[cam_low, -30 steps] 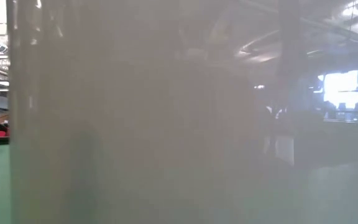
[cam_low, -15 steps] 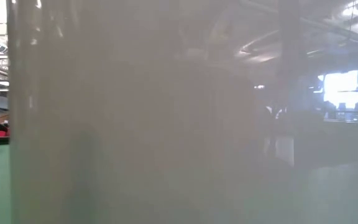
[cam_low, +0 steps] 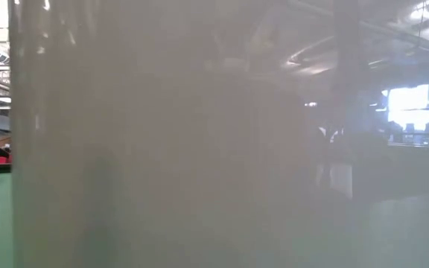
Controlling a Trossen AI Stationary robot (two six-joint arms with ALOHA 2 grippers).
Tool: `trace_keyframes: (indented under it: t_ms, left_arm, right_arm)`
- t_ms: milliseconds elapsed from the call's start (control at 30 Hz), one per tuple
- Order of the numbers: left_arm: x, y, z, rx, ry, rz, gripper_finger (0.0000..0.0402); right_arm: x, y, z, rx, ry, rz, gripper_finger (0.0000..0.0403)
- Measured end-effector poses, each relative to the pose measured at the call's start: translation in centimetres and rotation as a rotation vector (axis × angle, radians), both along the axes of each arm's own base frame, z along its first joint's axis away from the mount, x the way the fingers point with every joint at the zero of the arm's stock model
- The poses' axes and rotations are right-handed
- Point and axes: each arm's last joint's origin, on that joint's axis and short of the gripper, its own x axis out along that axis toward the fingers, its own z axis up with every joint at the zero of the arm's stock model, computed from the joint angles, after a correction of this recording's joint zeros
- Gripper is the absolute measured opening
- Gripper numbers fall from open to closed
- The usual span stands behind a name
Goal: Sort & place blocks by color
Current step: Put the bottom light green block into the gray bin
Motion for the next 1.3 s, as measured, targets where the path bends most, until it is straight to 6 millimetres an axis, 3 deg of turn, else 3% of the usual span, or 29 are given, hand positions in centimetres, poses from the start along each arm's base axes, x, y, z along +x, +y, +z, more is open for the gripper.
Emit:
trace_keyframes:
  t_ms: [167,367,767,900,1100,1200,1300]
  left_arm:
    - [0.2,0.5,1.0,0.002,-0.088,0.032,0.0127]
    - [1.1,2.1,3.6,0.024,-0.313,0.111,0.0127]
    - [5.3,5.1,10.7,0.199,-1.053,0.296,0.0127]
    - [7.1,5.6,13.6,0.239,-1.246,0.309,0.0127]
    - [8.9,6.8,17.2,0.23,-1.527,0.284,0.0127]
    - [9.6,7.5,17.7,0.197,-1.598,0.288,0.0127]
    - [10.8,7.9,16.9,0.172,-1.581,0.305,0.0127]
  right_arm:
    - [0.4,-0.6,0.2,-0.018,-0.025,-0.017,0.0231]
    - [1.1,-1.5,1.8,-0.112,-0.2,-0.028,0.0231]
    - [1.3,-2.8,4.9,-0.357,-0.53,-0.154,0.0231]
    - [1.1,-2.9,5.7,-0.541,-0.625,-0.188,0.0231]
    - [0.8,-3.1,6.5,-0.952,-0.72,-0.265,0.0231]
    - [0.6,-3.2,6.9,-1.143,-0.75,-0.309,0.0231]
    - [0.6,-3.4,7.0,-1.284,-0.747,-0.331,0.0231]
